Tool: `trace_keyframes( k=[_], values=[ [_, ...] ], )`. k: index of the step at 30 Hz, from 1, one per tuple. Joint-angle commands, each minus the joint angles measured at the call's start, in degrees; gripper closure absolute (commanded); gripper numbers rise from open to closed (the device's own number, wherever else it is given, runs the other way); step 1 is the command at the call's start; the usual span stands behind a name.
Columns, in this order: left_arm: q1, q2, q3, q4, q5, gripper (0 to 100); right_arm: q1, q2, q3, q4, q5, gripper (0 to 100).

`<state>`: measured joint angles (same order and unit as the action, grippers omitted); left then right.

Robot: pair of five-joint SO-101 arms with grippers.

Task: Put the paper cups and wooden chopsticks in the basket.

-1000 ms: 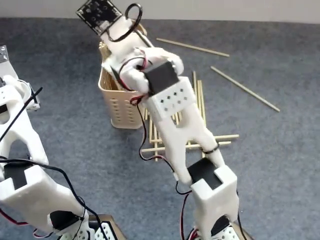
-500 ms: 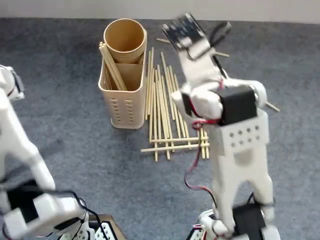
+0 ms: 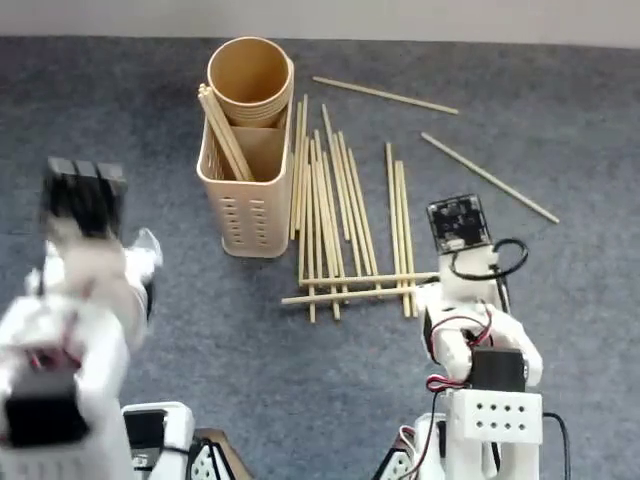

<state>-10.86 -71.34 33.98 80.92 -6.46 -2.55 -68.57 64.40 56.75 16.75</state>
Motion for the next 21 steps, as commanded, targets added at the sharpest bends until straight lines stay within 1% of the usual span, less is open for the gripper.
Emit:
trace_keyframes(
  k=[1,2,4,5,6,8,11,13,15,18,21],
  values=[
    [1.4,-18.0,21.1,-11.2,-0.8,89,2.4,-1.6,0.7,-8.3,0.6,74.6],
    [0.1,-22.2,25.4,-13.3,-0.7,89,2.3,-1.5,0.7,-10.9,0.5,74.6],
    [-3.6,-29.6,33.4,-16.5,0.3,89,1.9,-1.5,0.6,-14.5,-2.5,74.6],
    [-5.4,-32.9,36.8,-17.8,2.2,89,1.5,-1.3,0.1,-15.0,-3.8,74.6],
    [-7.0,-34.8,39.2,-18.8,4.4,89,1.0,-0.1,-1.0,-14.7,-4.0,74.6],
    [-9.7,-33.3,42.9,-20.9,7.6,89,-1.2,5.0,-3.8,-14.1,-4.2,74.6],
    [-12.1,-30.7,45.8,-23.8,8.4,89,-5.4,18.9,-10.5,-14.9,-4.6,74.6],
    [-12.3,-30.7,46.5,-23.6,10.4,89,-7.5,30.1,-17.3,-15.4,-4.7,74.6],
    [-12.3,-31.4,47.1,-23.4,11.1,89,-8.1,40.9,-23.6,-15.4,-4.7,74.6],
    [-12.2,-32.4,49.3,-23.9,11.1,89,-8.0,55.3,-31.6,-15.6,-8.6,74.6],
    [-12.0,-32.5,52.2,-28.0,11.1,89,-8.0,67.5,-40.0,-16.1,-9.4,74.6]
  ],
)
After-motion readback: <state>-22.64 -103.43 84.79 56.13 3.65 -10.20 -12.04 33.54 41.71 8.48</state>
